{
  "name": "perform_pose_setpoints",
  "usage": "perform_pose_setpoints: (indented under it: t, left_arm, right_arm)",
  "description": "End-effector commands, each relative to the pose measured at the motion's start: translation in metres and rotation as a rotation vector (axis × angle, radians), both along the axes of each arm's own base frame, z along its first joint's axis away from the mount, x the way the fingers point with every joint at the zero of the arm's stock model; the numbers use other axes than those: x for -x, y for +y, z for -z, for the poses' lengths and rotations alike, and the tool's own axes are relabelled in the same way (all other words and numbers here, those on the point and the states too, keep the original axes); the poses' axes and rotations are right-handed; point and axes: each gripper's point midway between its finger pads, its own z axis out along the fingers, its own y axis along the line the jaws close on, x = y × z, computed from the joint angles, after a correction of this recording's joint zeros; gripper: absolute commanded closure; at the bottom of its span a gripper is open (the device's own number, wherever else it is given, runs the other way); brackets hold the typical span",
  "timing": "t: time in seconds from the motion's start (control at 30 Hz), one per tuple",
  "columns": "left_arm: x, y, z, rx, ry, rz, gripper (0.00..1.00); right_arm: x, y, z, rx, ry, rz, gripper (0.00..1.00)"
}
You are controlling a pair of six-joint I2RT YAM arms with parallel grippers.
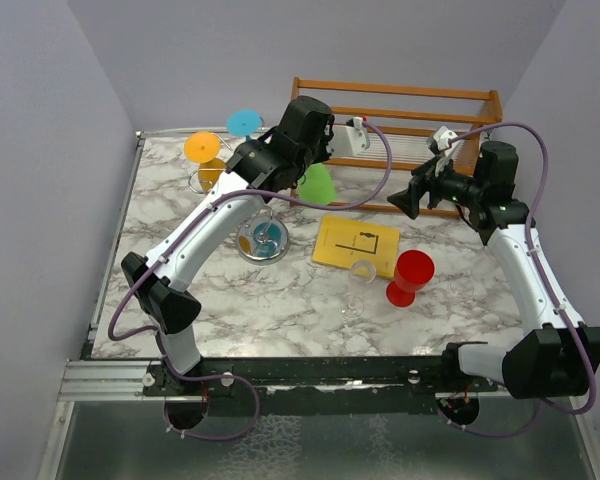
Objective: Place the wine glass upside down on the wine glass rack
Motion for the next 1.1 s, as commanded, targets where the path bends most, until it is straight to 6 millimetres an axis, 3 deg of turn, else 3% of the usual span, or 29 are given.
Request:
perform_pose_setpoints:
  t: [0.0,0.2,0.67,0.73,1.07]
  left_arm:
    - [-0.004,0.011,-0.028,0.059,-0.072,-0.060,0.99]
    - [-0.006,0.021,-0.034,0.069,-0.087,-0.082,0.99]
    - [-0.003,0.033,-0.020,0.039,-0.052,-0.093,0.97]
    - [-0.003,0.032,-0.013,0.035,-0.037,-0.091,0.92]
    - [0.010,0.037,-0.031,0.096,-0.056,-0.078,0.79]
  right_arm:
    - [-0.002,-0.001,-0.006,-0.006,-0.033,-0.004,0.00]
    - [-0.002,-0.002,-0.006,-0.005,-0.035,-0.001,0.00]
    - [-0.002,-0.005,-0.009,-0.003,-0.043,0.009,0.01]
    - [-0.002,-0.006,-0.008,-0.002,-0.044,0.012,0.01]
    - [-0.003,-0.008,-0.009,-0.002,-0.047,0.017,0.00]
